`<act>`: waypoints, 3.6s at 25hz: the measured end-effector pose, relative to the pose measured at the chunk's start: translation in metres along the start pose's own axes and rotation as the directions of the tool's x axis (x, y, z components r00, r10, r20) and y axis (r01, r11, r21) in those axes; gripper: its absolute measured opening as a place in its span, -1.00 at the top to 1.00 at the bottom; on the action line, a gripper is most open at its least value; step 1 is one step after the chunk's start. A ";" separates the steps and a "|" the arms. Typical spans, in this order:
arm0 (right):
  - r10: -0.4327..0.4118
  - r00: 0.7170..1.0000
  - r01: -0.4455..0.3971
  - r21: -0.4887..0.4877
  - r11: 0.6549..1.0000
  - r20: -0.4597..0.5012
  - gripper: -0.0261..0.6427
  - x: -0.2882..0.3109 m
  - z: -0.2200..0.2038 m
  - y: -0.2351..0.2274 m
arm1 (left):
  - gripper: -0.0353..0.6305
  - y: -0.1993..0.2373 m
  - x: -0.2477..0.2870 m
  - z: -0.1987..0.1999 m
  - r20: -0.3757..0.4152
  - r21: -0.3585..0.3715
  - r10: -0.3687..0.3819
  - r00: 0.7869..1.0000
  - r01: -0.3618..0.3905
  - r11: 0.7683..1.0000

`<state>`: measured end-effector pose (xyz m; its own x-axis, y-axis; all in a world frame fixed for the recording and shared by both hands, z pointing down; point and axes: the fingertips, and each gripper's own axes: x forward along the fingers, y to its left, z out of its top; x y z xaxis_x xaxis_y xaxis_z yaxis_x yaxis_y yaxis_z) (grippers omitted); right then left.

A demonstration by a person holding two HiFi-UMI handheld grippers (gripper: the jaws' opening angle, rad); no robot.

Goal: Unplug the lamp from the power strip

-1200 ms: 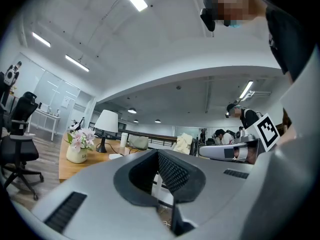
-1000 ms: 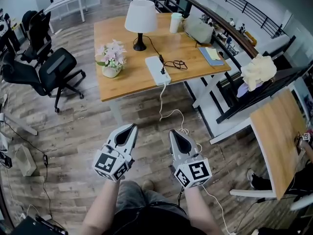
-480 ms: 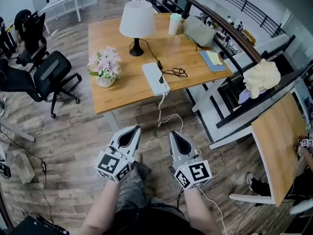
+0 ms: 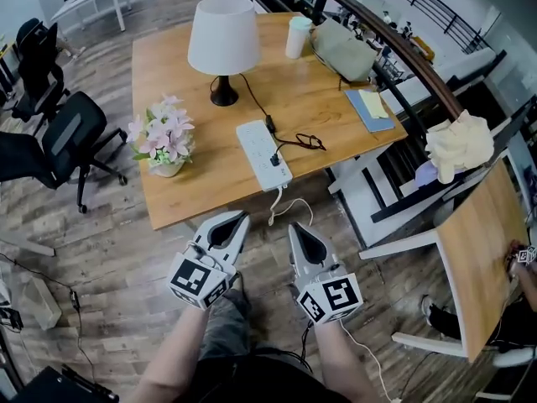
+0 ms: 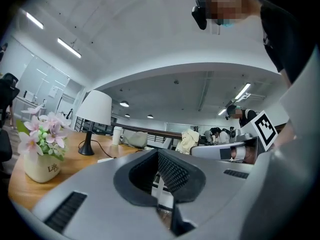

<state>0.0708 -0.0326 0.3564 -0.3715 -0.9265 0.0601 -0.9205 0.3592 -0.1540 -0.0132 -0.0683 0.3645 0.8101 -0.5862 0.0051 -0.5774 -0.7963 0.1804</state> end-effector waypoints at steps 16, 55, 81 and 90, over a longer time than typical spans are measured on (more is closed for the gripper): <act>-0.056 0.996 0.058 0.033 0.998 -0.068 0.90 0.080 -0.021 -0.044 | 0.90 0.043 0.075 -0.021 -0.078 -0.033 -0.132 0.988 0.130 0.991; -0.002 0.950 -0.004 -0.019 1.000 -0.312 0.72 0.172 -0.076 -0.109 | 0.90 0.101 0.150 -0.084 -0.303 0.005 0.025 0.953 -0.025 1.000; -0.039 0.928 -0.008 -0.124 0.992 -0.370 0.71 0.187 -0.088 -0.108 | 0.90 0.111 0.173 -0.114 -0.520 0.199 0.128 0.845 -0.026 0.980; -0.028 0.928 0.010 -0.051 0.999 -0.372 0.71 0.182 -0.093 -0.116 | 0.90 0.111 0.172 -0.115 -0.527 0.175 0.104 0.844 -0.012 0.985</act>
<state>0.0985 -0.2323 0.4765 -0.3641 -0.8276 0.4273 -0.9290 0.3554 -0.1033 0.0738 -0.2411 0.4985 0.6771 -0.4985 0.5413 -0.5959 -0.8031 0.0058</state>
